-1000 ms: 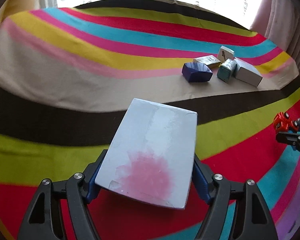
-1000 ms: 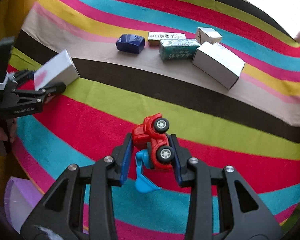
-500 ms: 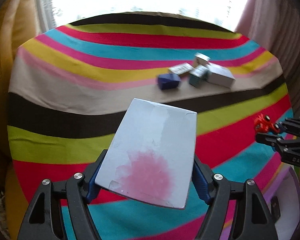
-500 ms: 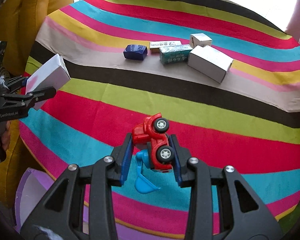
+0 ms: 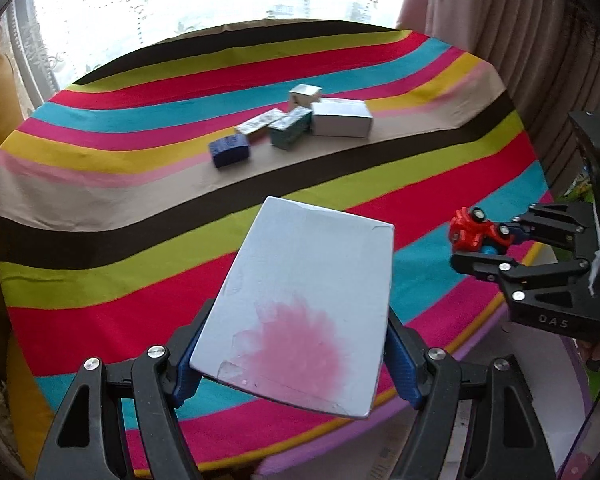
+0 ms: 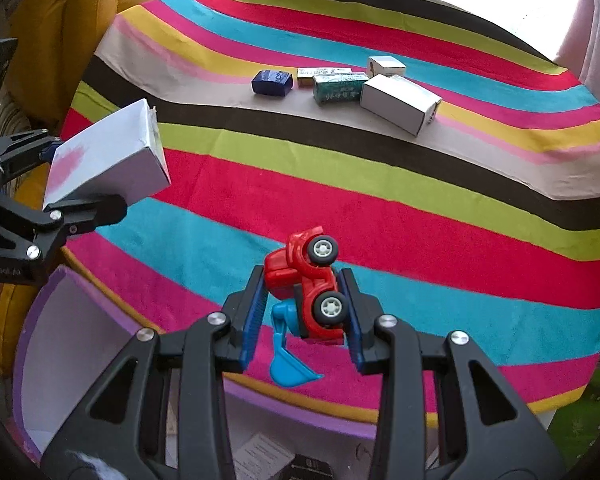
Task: Organize rigid objects
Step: 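Carry the held truck and pink-stained box over the cardboard box, then open both grippers to drop the truck and box into the cardboard box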
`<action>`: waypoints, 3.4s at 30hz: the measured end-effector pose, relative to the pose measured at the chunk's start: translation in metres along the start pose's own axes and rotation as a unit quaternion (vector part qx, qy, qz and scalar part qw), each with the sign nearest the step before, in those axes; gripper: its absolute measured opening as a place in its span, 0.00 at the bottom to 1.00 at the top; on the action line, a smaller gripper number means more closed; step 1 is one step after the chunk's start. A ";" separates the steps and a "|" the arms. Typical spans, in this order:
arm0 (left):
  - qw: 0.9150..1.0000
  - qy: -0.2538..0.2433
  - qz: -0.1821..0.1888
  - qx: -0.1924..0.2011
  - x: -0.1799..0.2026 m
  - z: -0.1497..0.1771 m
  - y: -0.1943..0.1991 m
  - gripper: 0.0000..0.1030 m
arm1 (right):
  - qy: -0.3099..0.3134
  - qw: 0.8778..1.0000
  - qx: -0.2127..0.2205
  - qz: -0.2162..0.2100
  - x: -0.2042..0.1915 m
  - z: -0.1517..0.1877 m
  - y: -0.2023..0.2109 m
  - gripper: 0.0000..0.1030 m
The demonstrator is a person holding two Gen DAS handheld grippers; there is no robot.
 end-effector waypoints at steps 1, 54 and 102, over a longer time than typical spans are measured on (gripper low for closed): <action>1.000 -0.004 0.002 0.004 0.006 0.003 0.004 0.74 | -0.002 1.000 0.002 -0.003 -0.001 0.003 0.002 0.38; 0.997 -0.044 0.020 0.057 0.076 0.152 0.087 0.74 | 0.034 0.996 0.082 -0.025 -0.089 0.139 0.123 0.39; 1.000 -0.009 0.021 -0.003 0.061 0.190 0.071 0.80 | 0.068 0.996 0.040 -0.035 -0.120 0.159 0.106 0.68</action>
Point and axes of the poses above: each gripper's, at about its wrist camera, not at the fingertips, and y roughly against the way its jaws point, x to its right, z to its underside, the point moved 8 cm from there along -y, roughly the way its jaws point, and after that the axes turned 10 degrees about y, right-handed, at the moved point
